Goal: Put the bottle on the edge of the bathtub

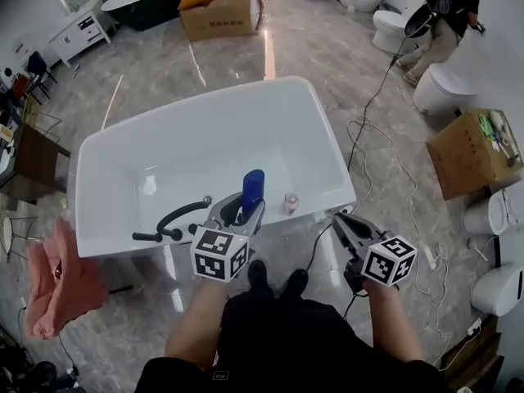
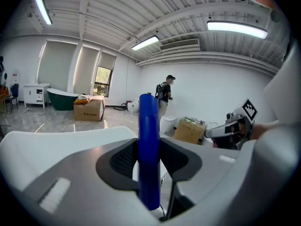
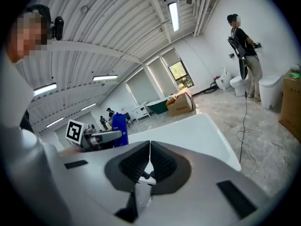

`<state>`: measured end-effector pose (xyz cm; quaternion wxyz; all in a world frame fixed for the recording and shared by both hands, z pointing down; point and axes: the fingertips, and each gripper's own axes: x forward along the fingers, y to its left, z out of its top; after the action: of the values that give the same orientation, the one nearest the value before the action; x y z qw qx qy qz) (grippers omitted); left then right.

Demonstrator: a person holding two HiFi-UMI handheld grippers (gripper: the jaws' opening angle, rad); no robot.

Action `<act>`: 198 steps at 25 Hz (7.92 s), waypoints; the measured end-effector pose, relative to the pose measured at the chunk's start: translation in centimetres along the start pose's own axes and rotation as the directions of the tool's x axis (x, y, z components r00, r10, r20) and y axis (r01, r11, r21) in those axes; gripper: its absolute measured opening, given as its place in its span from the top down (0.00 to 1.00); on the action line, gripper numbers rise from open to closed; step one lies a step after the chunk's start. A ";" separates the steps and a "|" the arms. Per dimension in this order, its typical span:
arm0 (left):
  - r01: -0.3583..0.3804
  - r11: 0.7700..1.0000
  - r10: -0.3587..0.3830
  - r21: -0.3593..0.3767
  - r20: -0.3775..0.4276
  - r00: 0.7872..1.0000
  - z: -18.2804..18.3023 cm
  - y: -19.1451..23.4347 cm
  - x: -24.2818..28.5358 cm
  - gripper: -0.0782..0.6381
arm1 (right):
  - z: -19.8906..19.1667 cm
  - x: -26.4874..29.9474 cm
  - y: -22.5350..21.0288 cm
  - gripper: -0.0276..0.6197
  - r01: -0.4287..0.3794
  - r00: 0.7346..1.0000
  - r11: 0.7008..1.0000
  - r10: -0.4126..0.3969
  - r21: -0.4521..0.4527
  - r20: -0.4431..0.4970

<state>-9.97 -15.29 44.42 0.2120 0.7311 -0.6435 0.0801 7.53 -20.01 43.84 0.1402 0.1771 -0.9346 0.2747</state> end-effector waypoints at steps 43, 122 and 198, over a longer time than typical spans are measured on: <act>-0.057 0.992 0.026 -0.113 -0.260 0.965 -23.2 5.6 16.8 0.68 | -17.3 6.6 -6.3 0.94 0.064 0.954 0.981 -0.007 0.180 -0.300; -0.013 0.997 0.050 0.080 -0.474 0.879 -27.6 3.0 15.8 0.65 | -16.5 5.8 -3.4 0.94 0.031 0.950 0.987 0.019 0.157 -0.312; 0.173 0.970 -0.187 0.169 0.072 0.980 7.7 -12.6 2.0 0.86 | 5.2 -10.0 -6.1 0.94 0.046 0.992 0.996 -0.036 -0.080 0.125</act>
<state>1.47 -19.21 35.68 0.1298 0.8042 -0.5744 0.0804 18.10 -25.19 38.81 0.0952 0.2071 -0.9481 0.2215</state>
